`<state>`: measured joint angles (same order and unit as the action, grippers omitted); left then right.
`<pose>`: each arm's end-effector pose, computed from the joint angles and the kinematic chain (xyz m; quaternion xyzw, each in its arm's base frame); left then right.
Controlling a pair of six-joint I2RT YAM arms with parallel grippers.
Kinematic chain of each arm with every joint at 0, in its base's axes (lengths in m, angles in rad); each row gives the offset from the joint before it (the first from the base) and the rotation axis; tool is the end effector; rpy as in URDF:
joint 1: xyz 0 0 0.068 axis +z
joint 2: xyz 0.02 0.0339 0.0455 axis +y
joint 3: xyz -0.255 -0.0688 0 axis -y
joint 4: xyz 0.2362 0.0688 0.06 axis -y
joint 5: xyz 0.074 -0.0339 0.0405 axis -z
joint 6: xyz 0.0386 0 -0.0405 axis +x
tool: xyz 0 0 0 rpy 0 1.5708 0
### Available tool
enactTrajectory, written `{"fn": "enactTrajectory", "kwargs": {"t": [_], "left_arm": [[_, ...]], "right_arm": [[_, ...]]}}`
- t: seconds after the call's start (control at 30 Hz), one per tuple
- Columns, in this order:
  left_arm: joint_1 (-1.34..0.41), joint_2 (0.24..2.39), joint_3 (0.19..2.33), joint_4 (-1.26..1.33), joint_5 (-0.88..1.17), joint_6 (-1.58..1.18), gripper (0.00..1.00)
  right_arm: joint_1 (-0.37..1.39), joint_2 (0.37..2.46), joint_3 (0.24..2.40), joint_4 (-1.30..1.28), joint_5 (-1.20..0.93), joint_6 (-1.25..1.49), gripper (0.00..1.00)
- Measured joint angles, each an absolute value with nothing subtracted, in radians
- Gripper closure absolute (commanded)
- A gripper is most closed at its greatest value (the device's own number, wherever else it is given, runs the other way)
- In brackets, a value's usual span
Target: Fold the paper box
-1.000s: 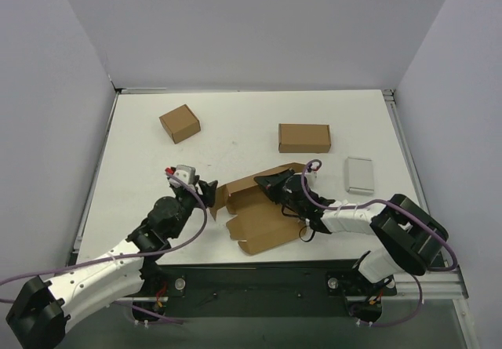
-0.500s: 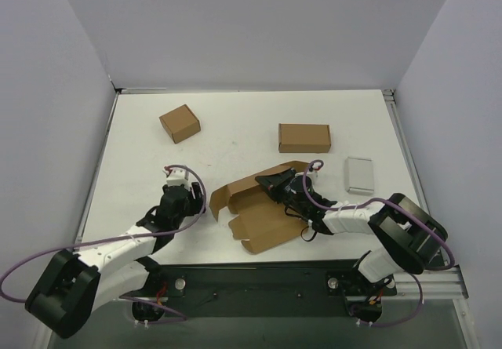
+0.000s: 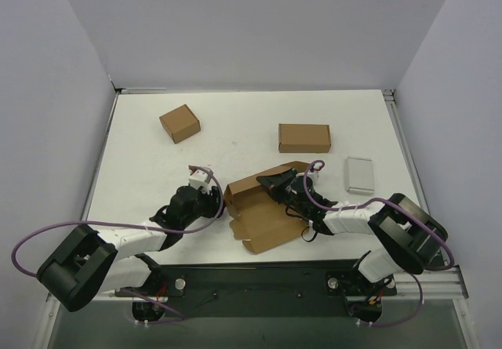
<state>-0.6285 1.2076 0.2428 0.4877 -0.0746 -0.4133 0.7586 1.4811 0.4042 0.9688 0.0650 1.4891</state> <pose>0.1741 -0.1230 0.1402 0.0724 0.8507 -0.2310 0.4666 0.2005 0.1865 0.1758 0.2860 0.6871 0.5915 0.3103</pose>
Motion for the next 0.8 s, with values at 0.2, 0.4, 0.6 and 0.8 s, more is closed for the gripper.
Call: {"fn": "enactTrajectory", "kwargs": {"t": [0.2, 0.4, 0.6, 0.8], "left_arm": [[-0.683, 1.206, 0.242, 0.533, -0.047, -0.394, 0.43], [-0.703, 1.235, 0.242, 0.576, -0.046, -0.381, 0.43], [-0.749, 1.299, 0.242, 0.614, -0.042, -0.354, 0.44], [-0.787, 1.287, 0.208, 0.666, -0.073, -0.350, 0.44]], "right_arm": [[0.759, 1.479, 0.404, 0.965, 0.075, 1.486, 1.00], [0.760, 1.479, 0.404, 0.961, 0.083, 1.486, 1.00], [0.762, 1.477, 0.402, 0.962, 0.098, 1.470, 1.00], [0.772, 1.461, 0.355, 1.023, 0.125, 1.424, 1.00]]}}
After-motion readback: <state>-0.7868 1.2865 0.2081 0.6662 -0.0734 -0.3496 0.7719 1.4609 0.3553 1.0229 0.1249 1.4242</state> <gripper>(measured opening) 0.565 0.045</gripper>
